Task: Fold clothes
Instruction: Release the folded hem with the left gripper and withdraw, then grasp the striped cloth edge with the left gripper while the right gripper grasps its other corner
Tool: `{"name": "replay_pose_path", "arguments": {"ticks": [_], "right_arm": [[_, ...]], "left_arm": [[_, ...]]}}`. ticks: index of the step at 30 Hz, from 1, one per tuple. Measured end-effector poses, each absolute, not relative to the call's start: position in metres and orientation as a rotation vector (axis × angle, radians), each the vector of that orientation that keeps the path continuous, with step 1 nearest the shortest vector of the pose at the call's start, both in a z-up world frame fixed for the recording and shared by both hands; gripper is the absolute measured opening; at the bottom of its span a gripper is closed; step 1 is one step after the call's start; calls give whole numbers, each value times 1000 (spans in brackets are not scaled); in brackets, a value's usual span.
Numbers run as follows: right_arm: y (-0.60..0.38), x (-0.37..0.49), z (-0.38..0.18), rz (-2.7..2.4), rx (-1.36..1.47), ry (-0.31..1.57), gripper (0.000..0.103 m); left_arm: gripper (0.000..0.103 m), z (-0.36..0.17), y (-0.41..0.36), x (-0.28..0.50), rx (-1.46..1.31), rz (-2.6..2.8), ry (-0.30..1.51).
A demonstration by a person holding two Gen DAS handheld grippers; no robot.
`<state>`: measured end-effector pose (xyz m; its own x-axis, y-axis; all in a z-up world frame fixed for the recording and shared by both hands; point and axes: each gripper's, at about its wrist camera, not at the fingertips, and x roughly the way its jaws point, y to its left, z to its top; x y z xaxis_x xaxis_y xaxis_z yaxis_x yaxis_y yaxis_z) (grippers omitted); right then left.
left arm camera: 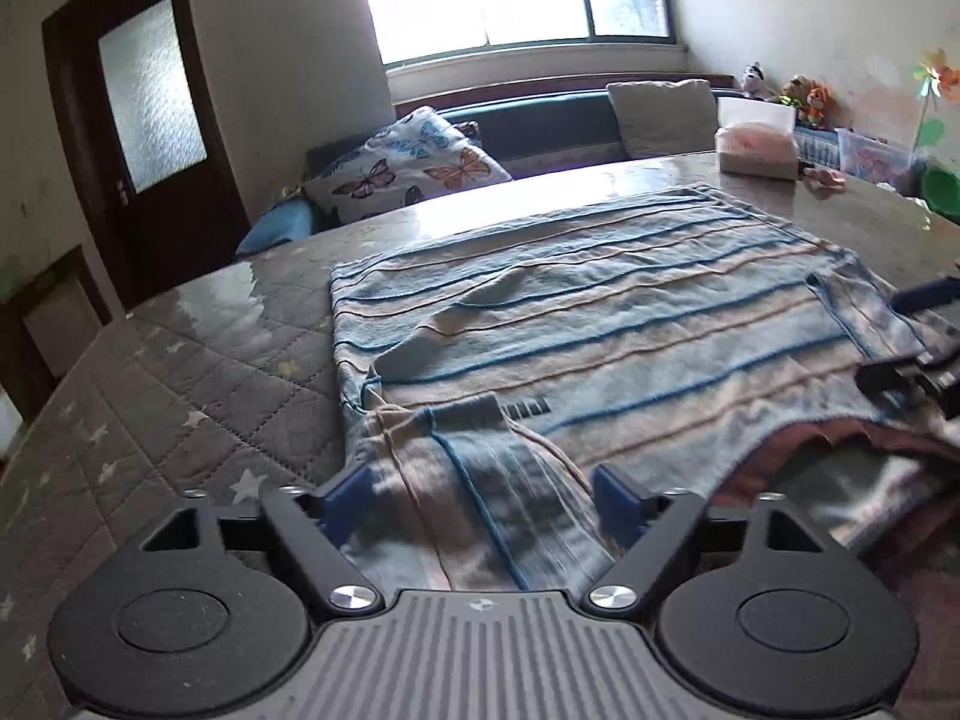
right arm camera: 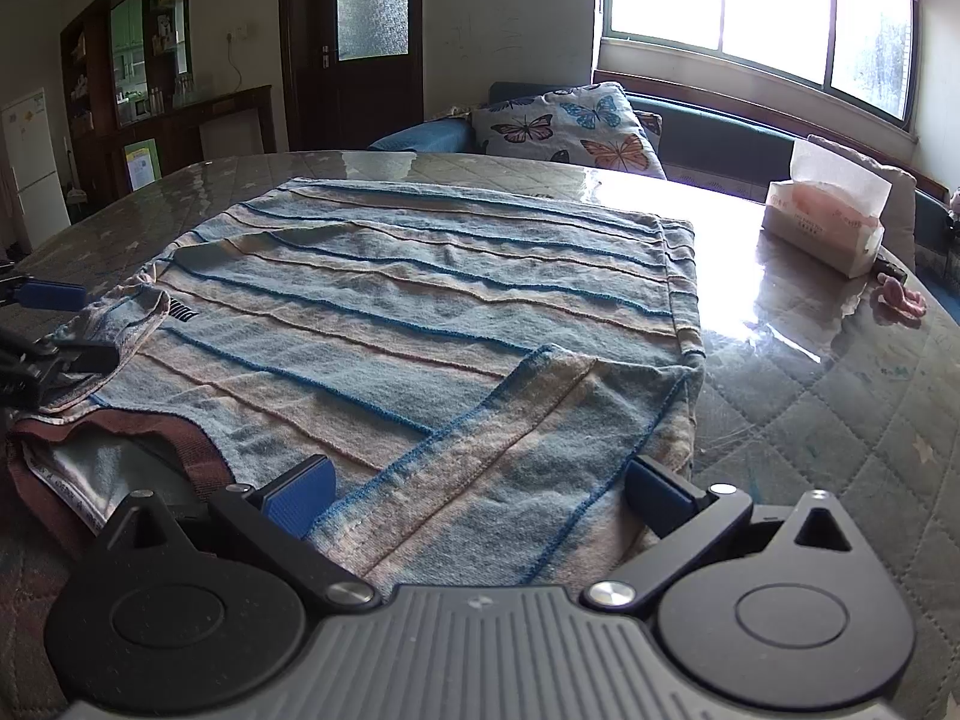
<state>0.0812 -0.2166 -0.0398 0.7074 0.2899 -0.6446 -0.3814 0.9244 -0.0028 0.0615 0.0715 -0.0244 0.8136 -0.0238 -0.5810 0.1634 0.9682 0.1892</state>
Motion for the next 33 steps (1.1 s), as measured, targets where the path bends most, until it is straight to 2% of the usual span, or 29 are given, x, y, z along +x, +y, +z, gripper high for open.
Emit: {"name": "replay_pose_path", "arguments": {"ticks": [7, 12, 15, 21, 27, 33], "right_arm": [[-214, 81, -39, 368, -154, 690, 103], [-211, 79, -35, 361, -163, 709, 103], [-211, 68, -28, 362, -194, 690, 103], [-226, 52, -15, 364, -175, 675, 103], [-225, 40, -28, 381, -212, 716, 103], [-227, 28, -15, 384, -220, 642, 103]], "left_arm": [[91, -23, 64, 43, 260, -105, 594], [96, -6, 67, 31, 253, -82, 521], [103, 1, 75, 29, 247, -41, 491], [103, -10, 88, 39, 245, 46, 549], [103, -28, 79, 35, 301, 24, 585], [103, -34, 75, 31, 338, 6, 584]]}}
